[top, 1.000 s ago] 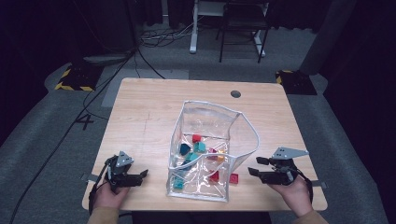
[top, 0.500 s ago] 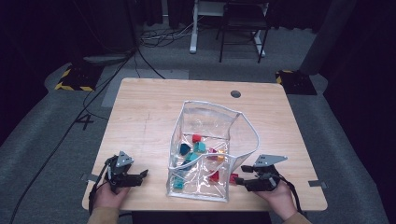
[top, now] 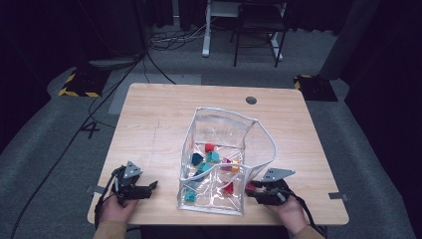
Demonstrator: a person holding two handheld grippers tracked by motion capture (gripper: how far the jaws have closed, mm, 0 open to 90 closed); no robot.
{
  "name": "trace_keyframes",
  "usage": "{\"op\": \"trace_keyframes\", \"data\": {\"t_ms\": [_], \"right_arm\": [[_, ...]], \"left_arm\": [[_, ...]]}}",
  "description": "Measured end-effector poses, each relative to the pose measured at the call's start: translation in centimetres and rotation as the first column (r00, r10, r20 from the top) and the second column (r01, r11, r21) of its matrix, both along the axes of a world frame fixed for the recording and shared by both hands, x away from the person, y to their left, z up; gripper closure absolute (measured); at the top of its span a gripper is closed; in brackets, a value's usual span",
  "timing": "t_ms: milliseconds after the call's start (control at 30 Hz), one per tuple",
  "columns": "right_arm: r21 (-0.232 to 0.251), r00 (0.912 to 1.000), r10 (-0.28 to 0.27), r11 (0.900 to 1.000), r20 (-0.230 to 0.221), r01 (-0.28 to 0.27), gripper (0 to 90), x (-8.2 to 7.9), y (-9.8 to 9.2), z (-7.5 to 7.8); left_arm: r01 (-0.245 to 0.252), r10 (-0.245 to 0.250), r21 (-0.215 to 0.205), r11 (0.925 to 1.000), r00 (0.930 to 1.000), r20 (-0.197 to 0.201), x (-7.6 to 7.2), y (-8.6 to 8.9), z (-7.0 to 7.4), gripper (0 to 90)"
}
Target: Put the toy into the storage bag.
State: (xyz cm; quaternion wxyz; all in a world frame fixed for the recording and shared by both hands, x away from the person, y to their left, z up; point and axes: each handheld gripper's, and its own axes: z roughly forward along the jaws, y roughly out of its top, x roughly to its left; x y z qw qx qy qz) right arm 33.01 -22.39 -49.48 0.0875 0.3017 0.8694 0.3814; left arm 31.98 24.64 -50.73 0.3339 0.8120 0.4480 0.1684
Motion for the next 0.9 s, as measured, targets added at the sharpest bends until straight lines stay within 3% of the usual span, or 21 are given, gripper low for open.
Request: {"op": "trace_keyframes", "data": {"t_ms": [333, 633, 900], "right_arm": [[0.035, 0.9990, -0.034, 0.999, 0.029, 0.033, 58.6, -0.4, -1.8, 2.6], [0.081, 0.9956, -0.072, 0.994, 0.061, 0.067, 58.7, -0.6, -3.7, 5.8], [0.136, 0.9923, -0.107, 0.986, 0.062, 0.098, 58.6, -0.4, -5.3, 8.4]], "left_arm": [[0.000, 0.000, -0.003, 1.0000, 1.0000, -0.003, 0.0, 0.0, 0.0, 16.4], [0.000, 0.000, -0.001, 1.0000, 1.0000, 0.000, 0.0, 0.0, 0.0, 16.4], [0.000, 0.000, -0.003, 1.0000, 1.0000, -0.004, 0.0, 0.0, 0.0, 16.4]]}}
